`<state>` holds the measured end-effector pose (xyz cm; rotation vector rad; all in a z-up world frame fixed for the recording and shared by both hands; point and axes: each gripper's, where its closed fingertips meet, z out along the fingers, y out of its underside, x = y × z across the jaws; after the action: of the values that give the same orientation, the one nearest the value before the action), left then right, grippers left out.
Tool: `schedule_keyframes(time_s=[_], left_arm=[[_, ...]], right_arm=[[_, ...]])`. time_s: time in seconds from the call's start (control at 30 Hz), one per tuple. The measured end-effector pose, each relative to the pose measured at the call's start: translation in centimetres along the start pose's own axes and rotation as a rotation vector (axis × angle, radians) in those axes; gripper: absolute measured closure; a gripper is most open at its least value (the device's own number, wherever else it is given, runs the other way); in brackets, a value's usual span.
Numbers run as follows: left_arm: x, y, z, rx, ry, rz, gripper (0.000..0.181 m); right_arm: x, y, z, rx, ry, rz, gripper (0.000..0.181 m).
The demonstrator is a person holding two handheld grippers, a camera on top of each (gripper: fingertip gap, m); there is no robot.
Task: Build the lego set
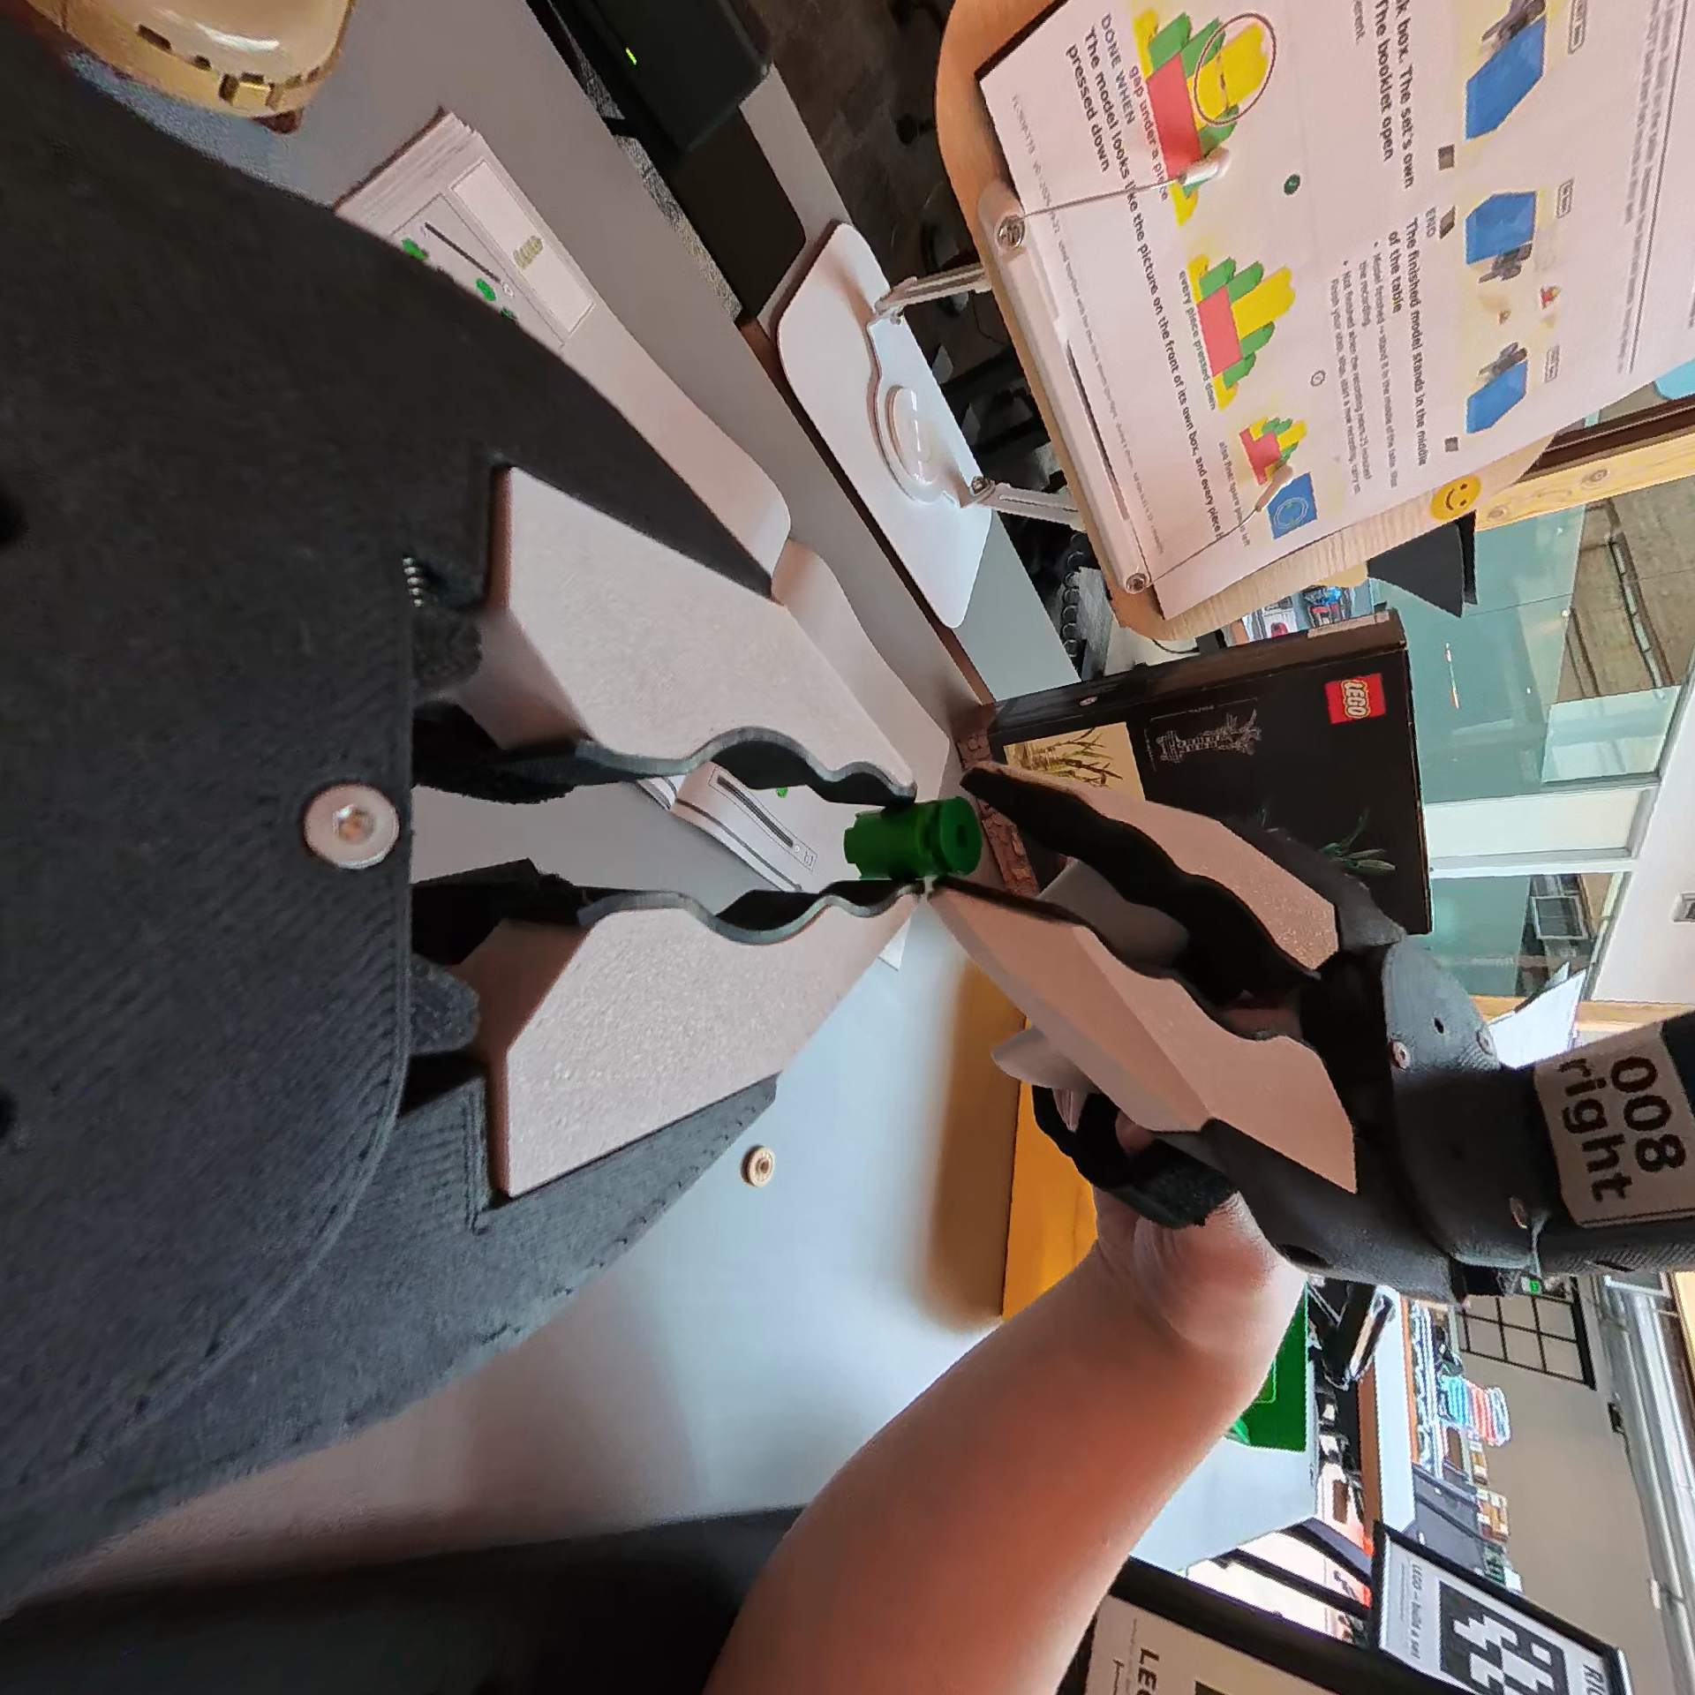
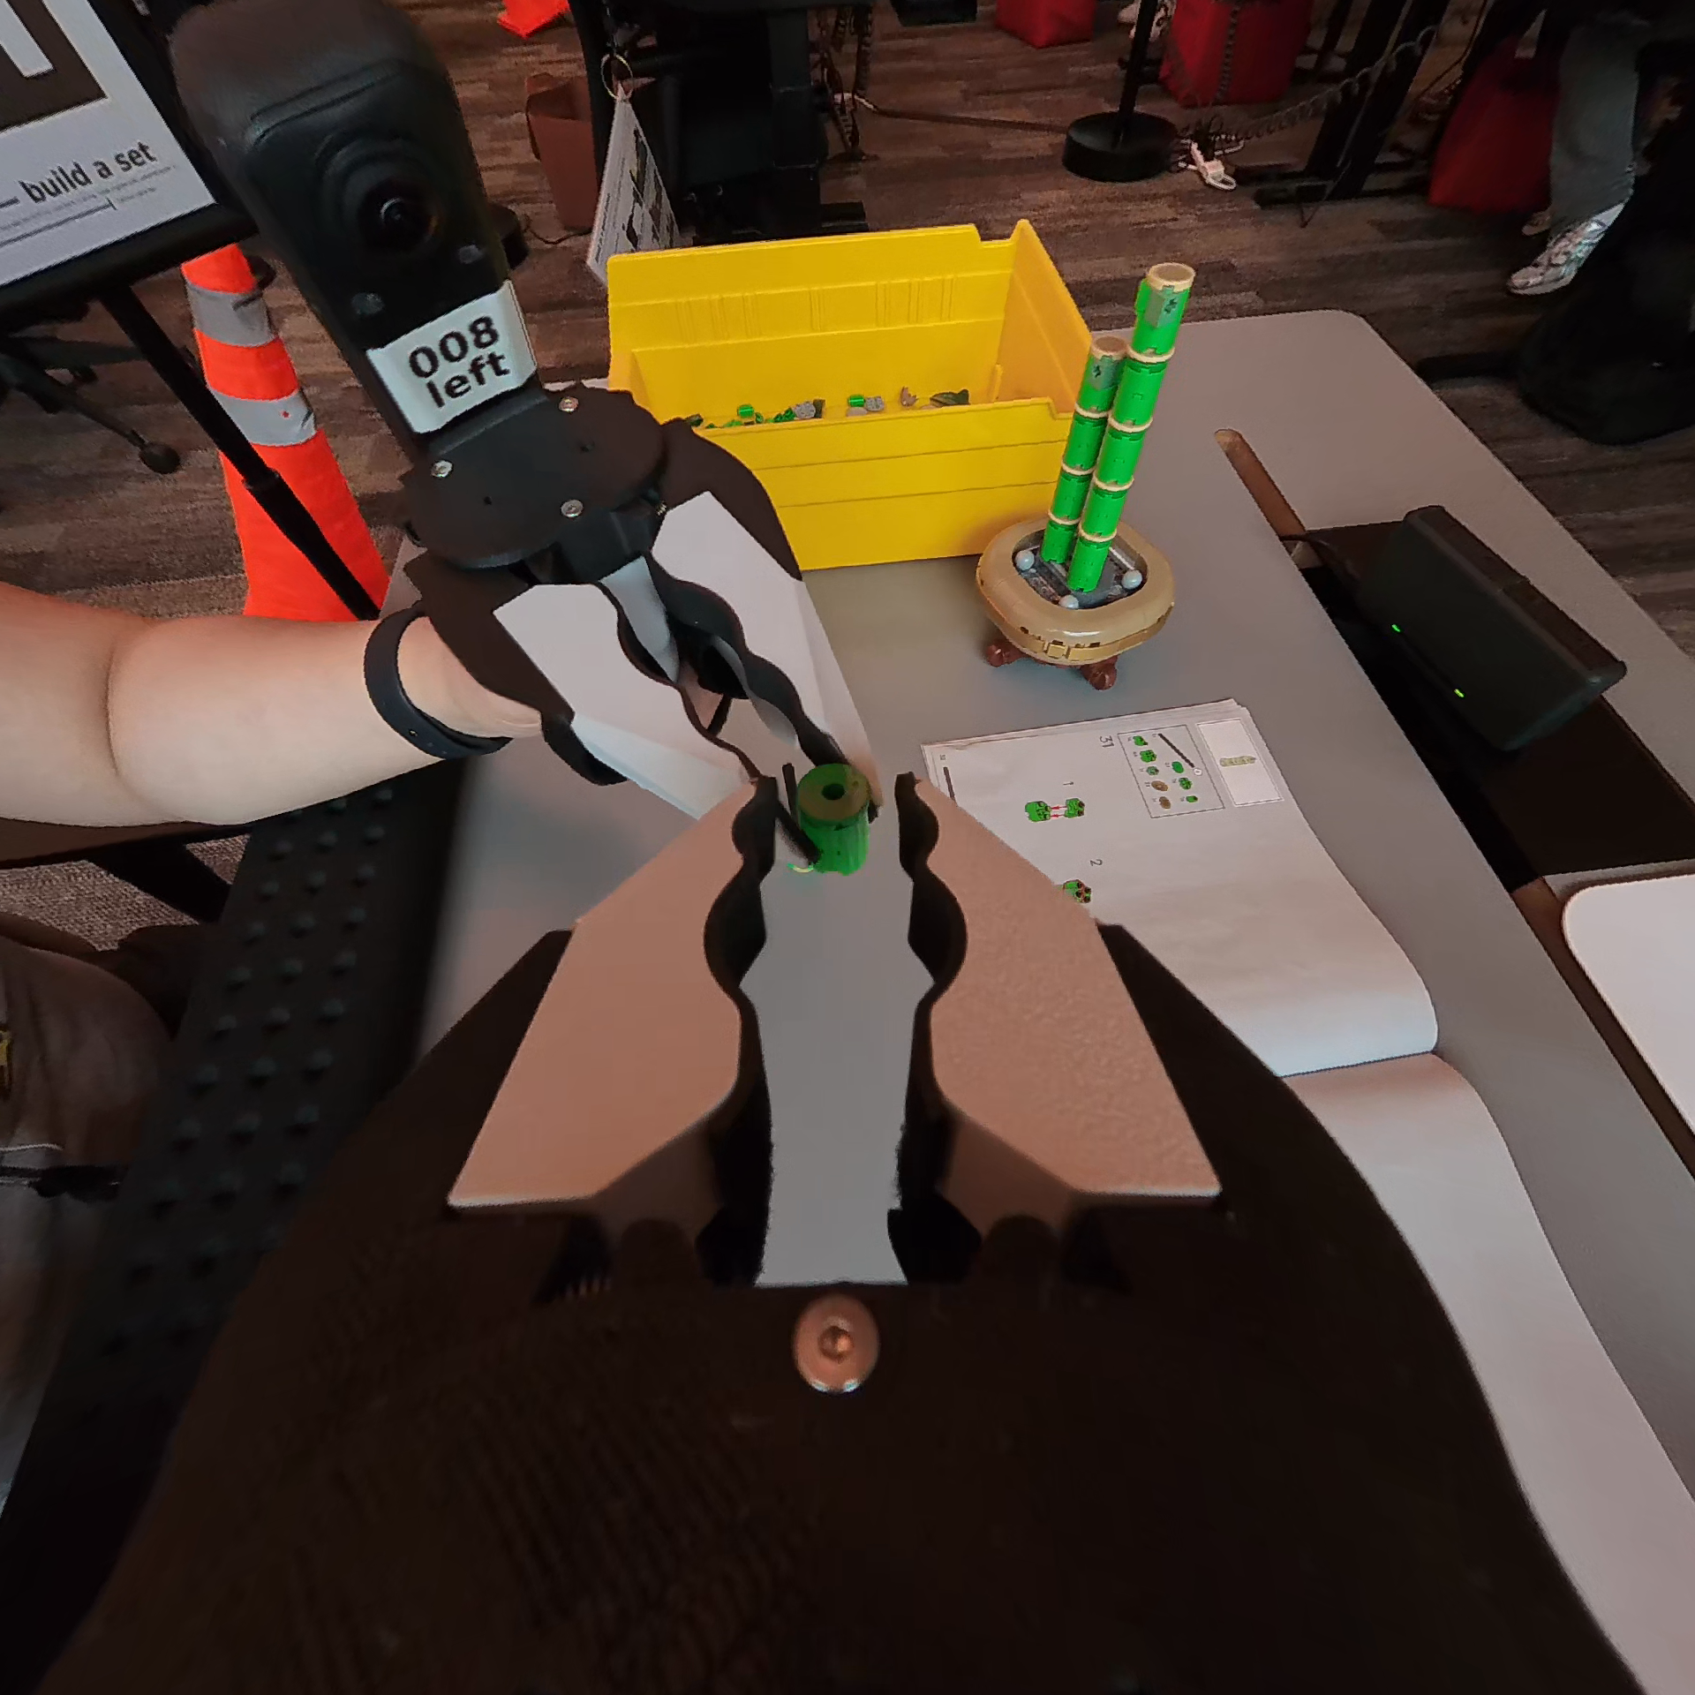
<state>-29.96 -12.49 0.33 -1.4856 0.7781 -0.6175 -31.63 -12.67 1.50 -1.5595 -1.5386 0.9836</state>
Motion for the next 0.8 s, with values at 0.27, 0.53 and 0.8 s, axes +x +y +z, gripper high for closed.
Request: schedule_keyframes(time_s=[0.27, 0.53, 0.8], left_arm=[[0.8, -0.4, -0.2, 0.028, 0.090, -0.074, 0.168], [3.4, -1.0, -0.5, 0.049, 0.266, -0.092, 0.167], [4.9, -1.1, -0.6, 0.050, 0.343, -0.086, 0.167]], right_arm=[[-0.8, 0.0, -2.4, 0.087, -0.086, -0.081, 0.149], [-3.2, -0.2, -2.9, 0.204, -0.297, -0.084, 0.153], [-3.9, -0.6, -2.9, 0.260, -0.370, -0.087, 0.155]])
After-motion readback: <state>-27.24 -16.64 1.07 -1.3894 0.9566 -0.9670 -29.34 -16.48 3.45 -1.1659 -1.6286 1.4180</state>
